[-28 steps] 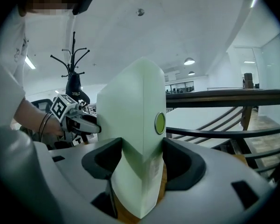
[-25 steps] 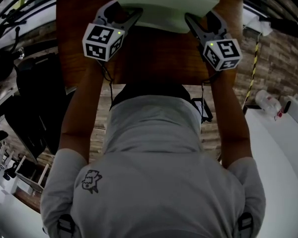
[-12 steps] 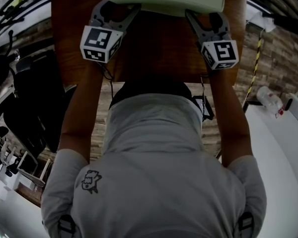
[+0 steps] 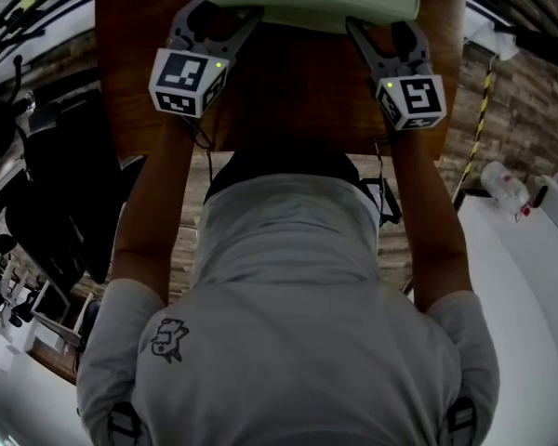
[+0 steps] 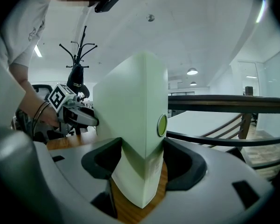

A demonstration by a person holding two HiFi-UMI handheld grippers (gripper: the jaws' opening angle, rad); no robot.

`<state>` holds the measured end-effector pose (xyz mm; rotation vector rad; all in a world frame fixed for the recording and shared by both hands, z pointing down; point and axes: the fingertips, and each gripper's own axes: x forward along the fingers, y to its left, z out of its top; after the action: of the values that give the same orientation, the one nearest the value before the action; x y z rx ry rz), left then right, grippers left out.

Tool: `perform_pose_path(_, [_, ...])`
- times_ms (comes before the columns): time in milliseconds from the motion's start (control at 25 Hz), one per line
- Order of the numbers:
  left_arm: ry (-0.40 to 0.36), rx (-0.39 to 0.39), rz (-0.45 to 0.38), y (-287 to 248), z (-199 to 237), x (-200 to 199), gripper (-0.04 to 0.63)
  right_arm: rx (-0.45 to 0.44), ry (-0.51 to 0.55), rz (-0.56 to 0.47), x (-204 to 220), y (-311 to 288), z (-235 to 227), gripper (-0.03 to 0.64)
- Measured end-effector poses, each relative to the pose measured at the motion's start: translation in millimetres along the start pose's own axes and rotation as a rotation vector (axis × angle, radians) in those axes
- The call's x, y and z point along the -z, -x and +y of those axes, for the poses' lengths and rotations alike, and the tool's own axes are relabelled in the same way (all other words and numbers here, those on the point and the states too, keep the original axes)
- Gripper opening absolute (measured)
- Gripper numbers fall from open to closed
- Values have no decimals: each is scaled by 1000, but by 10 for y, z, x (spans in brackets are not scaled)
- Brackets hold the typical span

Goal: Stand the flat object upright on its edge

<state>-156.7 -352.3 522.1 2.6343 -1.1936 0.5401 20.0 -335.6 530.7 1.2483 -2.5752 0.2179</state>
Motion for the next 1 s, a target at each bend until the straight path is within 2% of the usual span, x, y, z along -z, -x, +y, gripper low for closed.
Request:
perform_pose_path(400, [-7,-1,-17,16,21,14,302,-2,21,-20,-3,20,8,253])
perform_pose_path(1000, [21,-12,-25,-17,41,3,307,-10,-24,-23,-27,0,-40,253])
